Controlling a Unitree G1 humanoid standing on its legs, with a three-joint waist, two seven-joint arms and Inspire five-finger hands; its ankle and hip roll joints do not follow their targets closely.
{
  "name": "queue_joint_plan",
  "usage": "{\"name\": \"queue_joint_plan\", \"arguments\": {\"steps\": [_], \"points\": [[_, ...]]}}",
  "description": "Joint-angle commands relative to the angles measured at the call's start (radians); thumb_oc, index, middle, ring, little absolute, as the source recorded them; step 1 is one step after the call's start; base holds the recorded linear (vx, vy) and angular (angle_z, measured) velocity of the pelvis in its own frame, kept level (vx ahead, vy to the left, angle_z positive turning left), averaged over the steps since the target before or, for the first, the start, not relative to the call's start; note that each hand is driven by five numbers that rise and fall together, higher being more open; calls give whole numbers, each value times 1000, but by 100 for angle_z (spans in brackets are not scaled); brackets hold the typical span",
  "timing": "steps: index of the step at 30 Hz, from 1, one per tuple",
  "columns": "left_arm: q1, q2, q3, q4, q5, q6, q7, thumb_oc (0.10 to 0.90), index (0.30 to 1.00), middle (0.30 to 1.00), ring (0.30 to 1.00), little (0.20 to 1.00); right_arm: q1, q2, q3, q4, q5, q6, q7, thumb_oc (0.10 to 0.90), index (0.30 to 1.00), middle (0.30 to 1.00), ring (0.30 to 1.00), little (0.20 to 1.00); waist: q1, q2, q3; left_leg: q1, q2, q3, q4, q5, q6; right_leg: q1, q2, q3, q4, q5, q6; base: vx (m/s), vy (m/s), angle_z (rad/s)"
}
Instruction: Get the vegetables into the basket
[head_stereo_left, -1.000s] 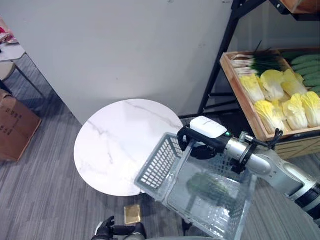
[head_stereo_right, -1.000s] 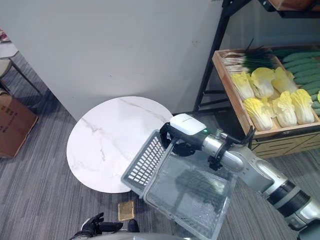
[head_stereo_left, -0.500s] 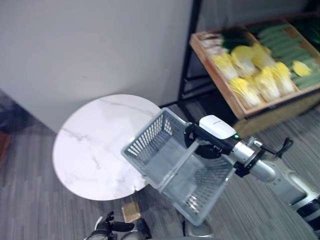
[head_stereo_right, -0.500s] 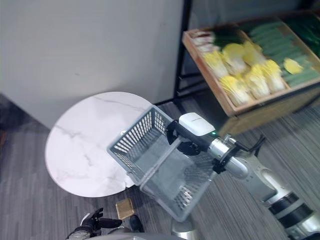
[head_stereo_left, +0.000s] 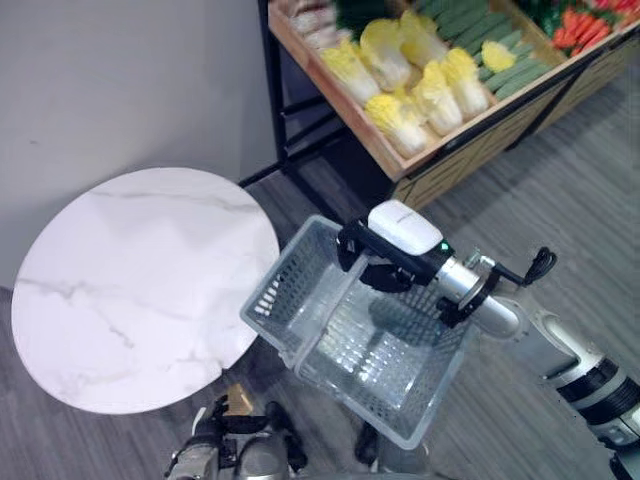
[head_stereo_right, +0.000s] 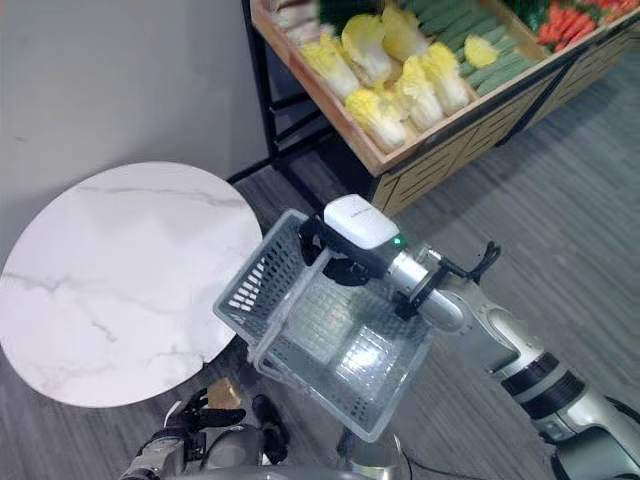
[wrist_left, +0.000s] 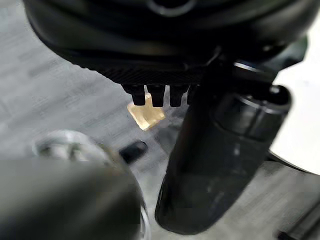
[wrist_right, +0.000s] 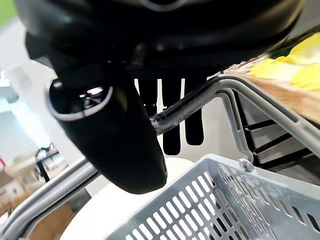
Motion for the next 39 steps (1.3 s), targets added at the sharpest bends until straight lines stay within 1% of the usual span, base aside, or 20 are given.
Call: {"name": "queue_joint_plan", "arguments": {"steps": [1,7,11,14,16,17,18,19,20,21,23,24,25,26,29,33,35,37,38,39], "points": [[56,-12,-26,24,10,-6,4,900,1000,1000,1000,1000,-96,37,-96,-127,71,-75,-100,400,300,300,300,300,-3,-18,-80,-45,44,37,170,-151,-3,101,-91,21,23,10,34,3,-174,-64],[48,-28,-36,24,26,-5,-2,900,1000,1000,1000,1000,-40,-1,-135,-145,84,-73,-96,400,300,300,300,300,-38,-10,-64,-80,137,50,284,-124,-62,148,3,55,-88,-87,-22,-4,-190,-21],[46,-45,-46,27,28,-4,-1,900,1000,1000,1000,1000,20,-25,-177,-157,96,-78,-91,400,300,300,300,300,-63,2,-53,-82,191,62,314,-76,-103,155,56,90,-112,-112,-47,3,-193,-17],[44,-53,-54,30,36,-2,-8,900,1000,1000,1000,1000,54,-45,-204,-171,100,-84,-90,400,300,300,300,300,-84,8,-46,-79,205,62,309,-47,-118,153,75,115,-127,-112,-54,-9,-163,-21],[38,-55,-57,40,50,-4,-9,900,1000,1000,1000,1000,90,-58,-233,-180,101,-90,-94,400,300,300,300,300,-101,15,-45,-81,220,50,314,-11,-143,158,92,138,-153,-109,-58,26,-194,-9],[38,-56,-57,36,53,-8,-10,900,1000,1000,1000,1000,127,-70,-261,-186,105,-93,-91,400,300,300,300,300,-112,22,-42,-87,238,-7,339,40,-175,166,114,175,-176,-108,-68,44,-175,-14],[39,-56,-58,36,53,-8,-10,900,1000,1000,1000,1000,130,-70,-264,-188,106,-93,-90,400,300,300,300,300,-111,24,-42,-89,244,-12,343,43,-181,168,119,174,-178,-108,-71,36,-145,-18],[36,-55,-58,30,48,-12,-6,900,1000,1000,1000,1000,133,-75,-271,-191,107,-92,-90,400,300,300,300,300,-107,25,-32,-110,242,-80,373,60,-195,166,126,199,-180,-108,-75,-22,9,-26],[36,-57,-61,17,42,-14,-1,900,1000,1000,1000,1000,137,-80,-273,-188,106,-93,-91,400,300,300,300,300,-98,28,-25,-134,199,-202,352,49,-184,157,121,225,-176,-107,-72,-93,115,-27],[38,-65,-68,0,31,-21,5,900,1000,1000,1000,1000,143,-85,-273,-179,99,-94,-98,400,300,300,300,300,-85,27,-19,-154,104,-350,266,25,-137,129,98,253,-170,-86,-65,-88,173,-41],[50,-73,-94,-50,-1,-37,7,900,1000,1000,1000,1000,124,-80,-257,-146,97,-99,-113,400,300,300,300,300,-32,22,-10,-164,-55,-626,125,-46,-114,105,85,353,-172,-62,-39,12,116,-106],[56,-75,-101,-61,-11,-37,2,900,1000,1000,1000,1000,115,-76,-250,-141,101,-105,-115,400,300,300,300,300,-26,19,-7,-151,-66,-660,91,-51,-107,95,85,383,-170,-52,-30,100,85,-121],[49,-68,-105,-55,-22,-41,4,900,1000,1000,1000,1000,96,-73,-243,-118,102,-102,-119,400,300,300,300,300,-3,19,-8,-167,-91,-768,37,-15,-110,81,91,439,-172,-42,-21,98,114,-152],[43,-71,-106,-51,-32,-40,4,900,1000,1000,1000,1000,81,-68,-238,-123,106,-107,-122,400,300,300,300,300,-2,21,-12,-178,-113,-763,23,-6,-102,64,89,471,-156,-38,-11,88,105,-171],[43,-73,-96,-43,-30,-35,12,900,1000,1000,1000,1000,89,-68,-244,-133,97,-106,-127,400,300,300,300,300,-6,19,-17,-153,-110,-725,13,-17,-90,53,85,490,-144,-43,-4,55,154,-133],[31,-71,-80,10,19,-28,20,900,1000,1000,1000,1000,132,-53,-256,-144,115,-102,-110,400,300,300,300,300,-38,11,-53,-71,-123,-603,-49,-42,-39,11,50,565,-153,5,42,108,301,-66],[29,-67,-80,11,23,-26,16,900,1000,1000,1000,1000,127,-51,-250,-137,116,-99,-110,400,300,300,300,300,-40,11,-54,-66,-125,-586,-48,-49,-33,-3,45,574,-147,13,46,28,172,-65],[27,-58,-60,21,17,-26,21,900,1000,1000,1000,1000,133,-23,-244,-115,115,-93,-111,400,300,300,300,300,-50,6,-51,-37,-118,-515,-53,-64,-23,-32,40,563,-133,39,57,5,201,-58],[27,-58,-60,21,16,-26,20,900,1000,1000,1000,1000,132,-23,-244,-115,114,-93,-111,400,300,300,300,300,-48,5,-50,-35,-118,-513,-54,-64,-23,-32,40,565,-133,39,57,-18,122,-39],[29,-52,-51,20,13,-28,24,900,1000,1000,1000,1000,132,-10,-243,-103,111,-92,-115,400,300,300,300,300,-42,4,-49,-19,-113,-478,-61,-68,-22,-42,32,517,-125,51,60,-29,72,-63]]}}
